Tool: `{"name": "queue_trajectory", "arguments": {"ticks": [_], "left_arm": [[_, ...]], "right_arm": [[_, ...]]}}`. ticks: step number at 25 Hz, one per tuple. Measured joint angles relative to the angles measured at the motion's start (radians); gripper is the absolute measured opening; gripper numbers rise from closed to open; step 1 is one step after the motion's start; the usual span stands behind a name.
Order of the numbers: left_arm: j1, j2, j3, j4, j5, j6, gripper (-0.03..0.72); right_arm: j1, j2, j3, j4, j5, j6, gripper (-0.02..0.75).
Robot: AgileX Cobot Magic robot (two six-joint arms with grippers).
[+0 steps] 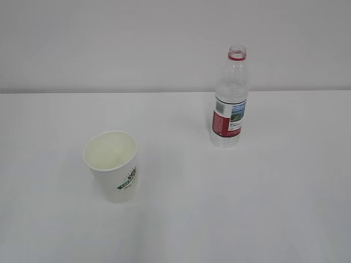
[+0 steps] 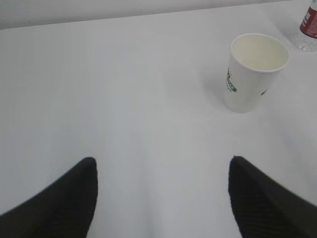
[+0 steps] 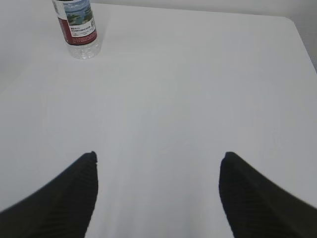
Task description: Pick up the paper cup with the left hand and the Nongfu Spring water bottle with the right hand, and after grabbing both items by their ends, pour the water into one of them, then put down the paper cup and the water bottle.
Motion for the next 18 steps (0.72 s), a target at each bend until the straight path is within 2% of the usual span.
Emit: {"name": "queue_trajectory", "arguments": {"ticks": [18], "left_arm": [[0.000,0.000,0.000,0.000,0.000,0.000,0.581]], "right_arm": [[0.000,0.000,0.000,0.000,0.000,0.000,0.573]]}}
